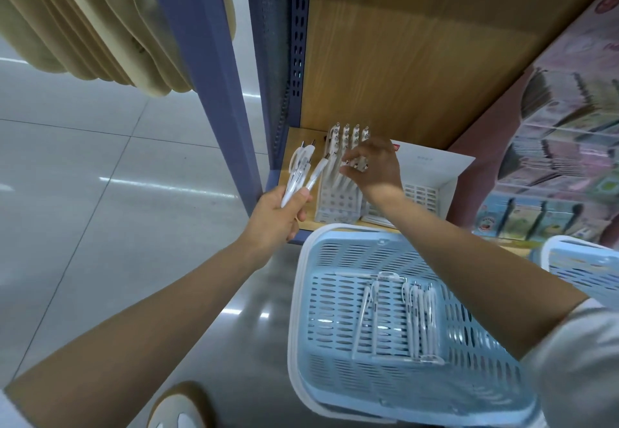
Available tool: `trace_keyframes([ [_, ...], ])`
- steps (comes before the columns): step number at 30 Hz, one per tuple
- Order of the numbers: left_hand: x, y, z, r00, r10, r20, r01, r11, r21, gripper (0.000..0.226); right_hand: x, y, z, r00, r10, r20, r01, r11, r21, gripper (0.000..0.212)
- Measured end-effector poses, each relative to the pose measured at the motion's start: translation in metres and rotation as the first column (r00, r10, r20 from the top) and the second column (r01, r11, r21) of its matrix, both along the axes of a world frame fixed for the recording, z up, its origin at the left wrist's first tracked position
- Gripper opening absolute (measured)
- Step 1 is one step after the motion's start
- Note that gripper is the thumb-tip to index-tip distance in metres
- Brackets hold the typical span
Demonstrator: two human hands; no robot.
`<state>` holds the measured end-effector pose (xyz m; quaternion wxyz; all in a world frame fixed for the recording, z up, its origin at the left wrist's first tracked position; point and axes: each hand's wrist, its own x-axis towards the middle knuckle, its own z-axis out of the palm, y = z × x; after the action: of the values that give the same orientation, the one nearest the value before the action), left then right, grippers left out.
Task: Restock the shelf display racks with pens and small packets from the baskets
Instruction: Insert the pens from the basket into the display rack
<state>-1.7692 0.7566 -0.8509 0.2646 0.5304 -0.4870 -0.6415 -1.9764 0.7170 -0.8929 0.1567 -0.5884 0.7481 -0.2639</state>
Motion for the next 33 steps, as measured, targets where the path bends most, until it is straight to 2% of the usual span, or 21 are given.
trace_keyframes([
  [4,0.000,0.000,0.001,1.000,-0.021,0.013,0.021,1.000,-0.020,0.026,0.002,0.002,-0.005,0.993,-0.079,-0.085,0.080,0.997,0.003,0.018],
  [8,-0.003,-0.002,0.003,0.999,-0.017,0.039,0.018,0.999,-0.028,0.025,0.004,0.001,0.002,0.993,-0.066,-0.094,0.069,0.997,0.029,0.015],
  [9,-0.004,-0.002,0.003,0.999,-0.006,0.043,0.008,0.999,-0.037,0.023,0.003,0.002,0.006,0.997,-0.068,-0.031,0.068,0.998,0.005,0.011],
  [10,-0.005,-0.003,0.004,0.999,0.007,0.039,-0.006,0.999,-0.043,0.022,0.001,0.005,0.013,0.993,-0.059,0.099,0.059,0.998,0.000,0.008],
  [11,-0.007,-0.004,0.005,0.999,0.018,0.031,-0.016,0.999,-0.046,0.020,0.001,0.009,0.022,0.954,-0.047,0.297,0.039,0.999,0.035,0.012],
  [12,-0.008,-0.004,0.006,1.000,0.020,0.023,-0.019,0.999,-0.048,0.019,0.002,0.012,0.031,0.861,-0.031,0.507,-0.015,0.996,0.087,0.019],
  [13,-0.010,-0.004,0.006,1.000,0.015,0.018,-0.014,0.999,-0.048,0.019,0.004,0.016,0.037,0.768,-0.003,0.640,-0.091,0.989,0.114,0.025],
  [15,-0.015,-0.003,0.009,1.000,-0.005,0.005,0.005,0.999,-0.047,0.021,0.011,0.021,0.046,0.675,0.040,0.736,-0.185,0.976,0.117,0.027],
  [17,-0.019,-0.001,0.013,1.000,-0.011,-0.019,0.010,0.999,-0.047,0.021,0.017,0.023,0.048,0.601,0.028,0.799,-0.178,0.979,0.100,0.024],
  [20,-0.020,-0.001,0.019,0.998,0.020,-0.063,-0.022,0.999,-0.029,0.022,0.011,0.017,0.057,0.529,-0.023,0.848,-0.063,0.996,0.066,0.004],
  [22,-0.017,-0.002,0.018,0.998,0.041,-0.051,-0.042,0.999,-0.025,0.021,-0.002,0.012,0.066,0.493,-0.068,0.868,0.088,0.996,0.028,0.006],
  [24,-0.013,-0.003,0.015,0.999,0.039,-0.004,-0.039,0.998,-0.043,0.022,-0.014,0.008,0.069,0.532,-0.070,0.844,0.175,0.984,-0.028,0.006],
  [27,-0.012,-0.004,0.010,0.999,0.039,0.018,-0.038,0.999,-0.028,0.030,-0.017,0.006,0.061,0.670,-0.090,0.737,0.207,0.976,-0.069,0.013],
  [30,-0.011,-0.002,0.010,1.000,0.019,0.005,-0.019,1.000,-0.015,0.028,-0.007,0.005,0.041,0.873,-0.082,0.480,0.117,0.992,-0.044,0.014],
  [33,-0.009,-0.003,0.012,0.999,0.036,-0.029,-0.036,0.999,0.018,0.036,0.006,0.008,0.023,0.948,-0.001,0.318,0.014,0.999,-0.040,0.015],
])
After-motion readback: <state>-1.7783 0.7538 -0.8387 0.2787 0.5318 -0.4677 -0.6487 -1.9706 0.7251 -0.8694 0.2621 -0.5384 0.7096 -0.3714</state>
